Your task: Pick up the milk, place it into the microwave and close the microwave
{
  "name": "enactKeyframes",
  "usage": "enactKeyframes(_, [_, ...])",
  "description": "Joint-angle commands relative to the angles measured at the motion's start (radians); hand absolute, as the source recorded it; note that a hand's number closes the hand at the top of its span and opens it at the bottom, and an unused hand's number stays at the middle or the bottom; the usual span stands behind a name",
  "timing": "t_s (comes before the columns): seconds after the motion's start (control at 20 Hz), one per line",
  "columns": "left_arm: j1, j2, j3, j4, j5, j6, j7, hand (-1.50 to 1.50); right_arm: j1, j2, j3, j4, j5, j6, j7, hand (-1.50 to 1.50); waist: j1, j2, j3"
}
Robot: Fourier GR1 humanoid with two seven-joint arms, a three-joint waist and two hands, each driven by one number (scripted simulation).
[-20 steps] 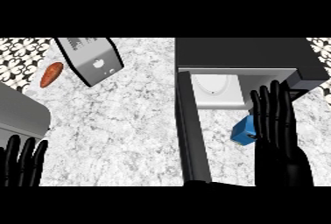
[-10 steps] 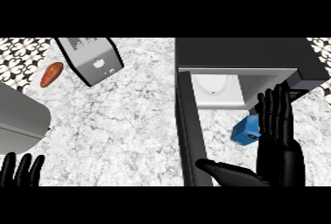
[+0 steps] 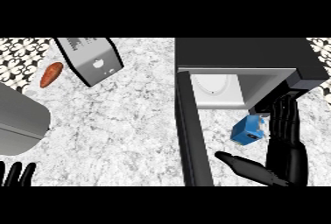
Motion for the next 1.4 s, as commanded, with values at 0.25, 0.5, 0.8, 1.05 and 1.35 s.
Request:
enactKeyframes(0.25, [0.060,0.008,0.031,0.006,0.042,-0.041,-0.071,-1.50,0.056,-0.042,-0.118,0.153,-0.096,0.100,-0.174,-1.50,0.000,0.000,0.000])
enactKeyframes(0.5, [0.056,0.014,0.019,-0.027,0.048,-0.038,-0.013,-1.50,0.055,-0.027,-0.134,0.248,-0.110,0.134,-0.250,-1.50,-0.001,0.000,0.000])
enactKeyframes(0.8, [0.100,0.020,0.037,0.020,0.066,-0.079,-0.106,-1.50,-0.040,-0.051,-0.192,0.480,-0.104,0.190,-0.399,-1.50,0.010,0.000,0.000])
enactKeyframes(1.05, [0.079,-0.007,-0.041,-0.075,-0.009,-0.028,-0.005,-1.50,-0.074,-0.068,-0.217,0.484,-0.108,0.201,-0.392,-1.50,0.001,0.001,0.000])
enactKeyframes(1.35, [0.111,-0.021,-0.049,0.005,-0.035,-0.059,-0.100,-1.50,-0.182,-0.048,-0.284,0.728,-0.102,0.171,-0.501,-1.50,0.011,0.001,0.001])
